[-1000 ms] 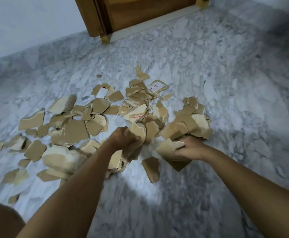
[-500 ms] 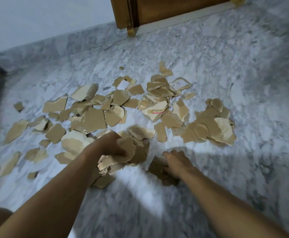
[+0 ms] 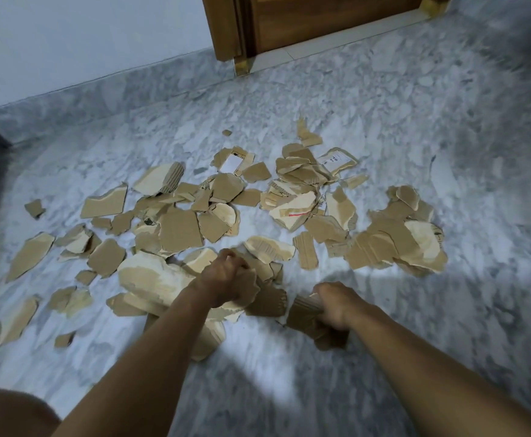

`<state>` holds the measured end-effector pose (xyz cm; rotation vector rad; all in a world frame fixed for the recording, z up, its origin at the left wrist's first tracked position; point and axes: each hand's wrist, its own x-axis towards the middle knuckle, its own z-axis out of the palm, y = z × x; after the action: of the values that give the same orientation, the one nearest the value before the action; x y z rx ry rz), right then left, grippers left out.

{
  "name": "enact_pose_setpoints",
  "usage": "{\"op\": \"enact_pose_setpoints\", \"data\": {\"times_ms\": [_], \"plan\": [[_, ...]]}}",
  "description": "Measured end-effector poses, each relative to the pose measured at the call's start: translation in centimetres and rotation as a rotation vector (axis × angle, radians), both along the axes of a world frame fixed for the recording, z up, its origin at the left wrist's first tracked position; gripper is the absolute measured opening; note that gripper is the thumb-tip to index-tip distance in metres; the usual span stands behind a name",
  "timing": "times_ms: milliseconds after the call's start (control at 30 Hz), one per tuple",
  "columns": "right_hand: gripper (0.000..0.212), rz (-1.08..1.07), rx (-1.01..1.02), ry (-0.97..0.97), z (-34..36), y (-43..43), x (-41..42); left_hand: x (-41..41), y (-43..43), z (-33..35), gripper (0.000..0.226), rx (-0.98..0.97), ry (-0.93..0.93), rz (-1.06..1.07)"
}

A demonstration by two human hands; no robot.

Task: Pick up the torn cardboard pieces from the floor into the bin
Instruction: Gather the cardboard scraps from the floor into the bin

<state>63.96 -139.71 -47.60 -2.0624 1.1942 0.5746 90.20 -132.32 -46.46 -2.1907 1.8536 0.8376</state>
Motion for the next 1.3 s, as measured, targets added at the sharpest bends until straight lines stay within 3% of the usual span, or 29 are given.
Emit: {"op": "enact_pose_setpoints", "data": {"times_ms": [100, 267, 533, 700, 933, 1067, 1167, 1300], "plan": [[0.036, 0.024, 0.04, 0.052, 0.8, -1.2, 0.0, 0.3, -0.2, -0.3, 0.088, -0.004, 0.011, -0.014], [0.068, 0.034, 0.074, 0.074, 5.6, -5.5, -0.2, 0.1, -0.5, -0.5, 0.095, 0.018, -0.044, -0.005], [0.086, -0.009, 0.027, -0.077, 8.5, -9.9, 7.9, 0.8, -0.8, 1.3, 0.04, -0.047, -0.085, -0.024], [0.078, 0.045, 0.047, -0.032, 4.5, -8.7, 12.3, 0.8, -0.6, 0.5, 0.04, -0.132, -0.155, -0.039], [0.062, -0.053, 0.007, -0.185, 0.2, -7.3, 11.0, 0.9, -0.1, 0.8, 0.027, -0.168, -0.331, -0.088], [0.053, -0.052, 0.001, -0.281, 1.2, -8.0, 8.1, 1.8, -0.1, 2.2, 0.028, -0.059, -0.387, -0.137], [0.063, -0.084, -0.069, -0.26, 3.4, -10.6, 4.6, 1.0, -0.3, 4.2, 0.022, -0.009, -0.233, 0.034], [0.077, -0.159, -0.079, -0.175, 7.6, -15.1, -1.0, -0.9, -2.7, 7.3, 0.034, 0.076, 0.045, 0.198]]}}
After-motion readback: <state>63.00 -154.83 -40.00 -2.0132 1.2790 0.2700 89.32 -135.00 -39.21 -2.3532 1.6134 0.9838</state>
